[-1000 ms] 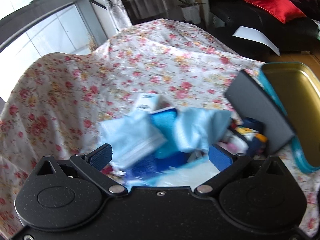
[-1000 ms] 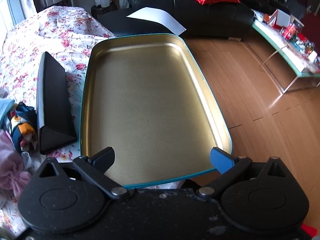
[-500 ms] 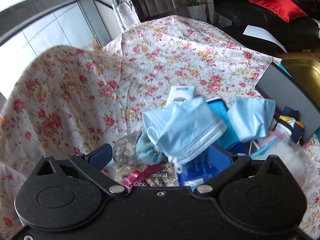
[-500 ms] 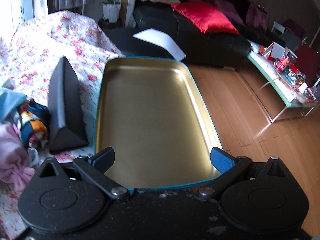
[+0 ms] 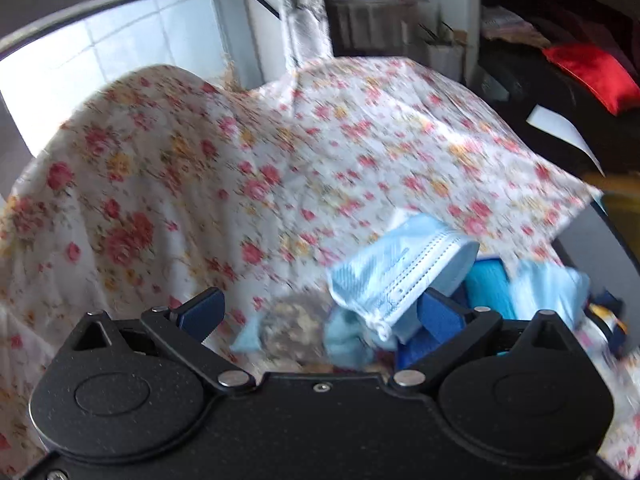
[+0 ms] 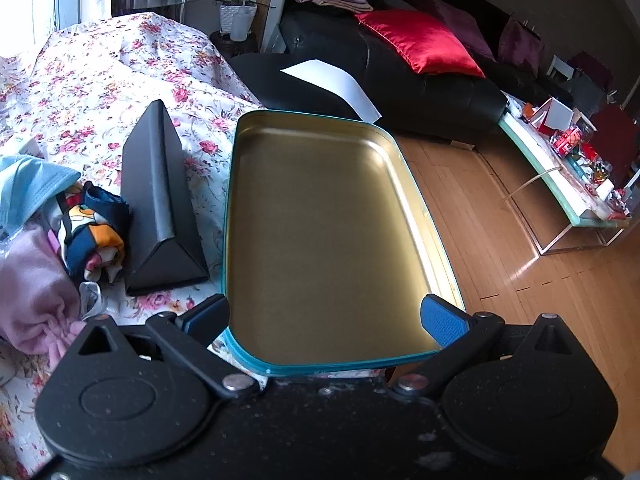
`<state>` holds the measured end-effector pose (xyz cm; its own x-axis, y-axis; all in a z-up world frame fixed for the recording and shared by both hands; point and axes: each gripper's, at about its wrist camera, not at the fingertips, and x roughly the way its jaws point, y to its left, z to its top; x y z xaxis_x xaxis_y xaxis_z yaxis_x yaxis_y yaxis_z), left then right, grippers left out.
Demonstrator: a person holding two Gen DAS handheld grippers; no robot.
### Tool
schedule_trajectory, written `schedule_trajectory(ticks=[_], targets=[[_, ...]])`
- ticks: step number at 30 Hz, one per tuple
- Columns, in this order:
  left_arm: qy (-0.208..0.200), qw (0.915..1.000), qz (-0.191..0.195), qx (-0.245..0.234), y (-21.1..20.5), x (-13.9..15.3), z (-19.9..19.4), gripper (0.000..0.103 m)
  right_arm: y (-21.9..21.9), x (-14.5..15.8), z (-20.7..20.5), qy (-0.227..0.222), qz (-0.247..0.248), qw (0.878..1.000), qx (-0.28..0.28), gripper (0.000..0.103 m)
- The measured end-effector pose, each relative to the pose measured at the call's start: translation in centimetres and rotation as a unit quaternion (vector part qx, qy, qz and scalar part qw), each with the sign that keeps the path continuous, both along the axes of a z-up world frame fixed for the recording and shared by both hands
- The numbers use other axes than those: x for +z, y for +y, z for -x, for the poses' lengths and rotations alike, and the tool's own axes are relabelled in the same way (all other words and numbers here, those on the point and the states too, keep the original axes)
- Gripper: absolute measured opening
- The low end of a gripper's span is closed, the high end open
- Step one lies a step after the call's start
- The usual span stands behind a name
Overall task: Organize soft objects
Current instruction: 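Move the left tool toward the pile while the right tool follows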
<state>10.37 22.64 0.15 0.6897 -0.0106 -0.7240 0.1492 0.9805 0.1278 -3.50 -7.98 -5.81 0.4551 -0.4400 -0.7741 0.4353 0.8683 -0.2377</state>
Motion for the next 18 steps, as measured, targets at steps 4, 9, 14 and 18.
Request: schedule_trajectory(ticks=[4,9,14,18], targets=[[-0.011,0.9998,0.006,0.016,1.1,0.5,-1.3,0.099,0.4,0.5,0.4,-0.012,-0.010,1.000,0.000,0.102],[-0.001,0.9996,0.019,0.021,2.0,0.6,-2.5,0.099,1.3,1.1,0.8,-0.027,-0.019,0.999,-0.002,0.102],[0.008,0.9993,0.025,0.024,2.0,0.2,-2.6,0.099,2.3,1.6,1.4,-0.039,-0.043,0.998,-0.006,0.102],[0.011,0.9995,0.026,0.014,1.4,0.2,-2.2,0.099,3.0,1.7,1.5,-0.043,-0.064,0.997,-0.006,0.102]])
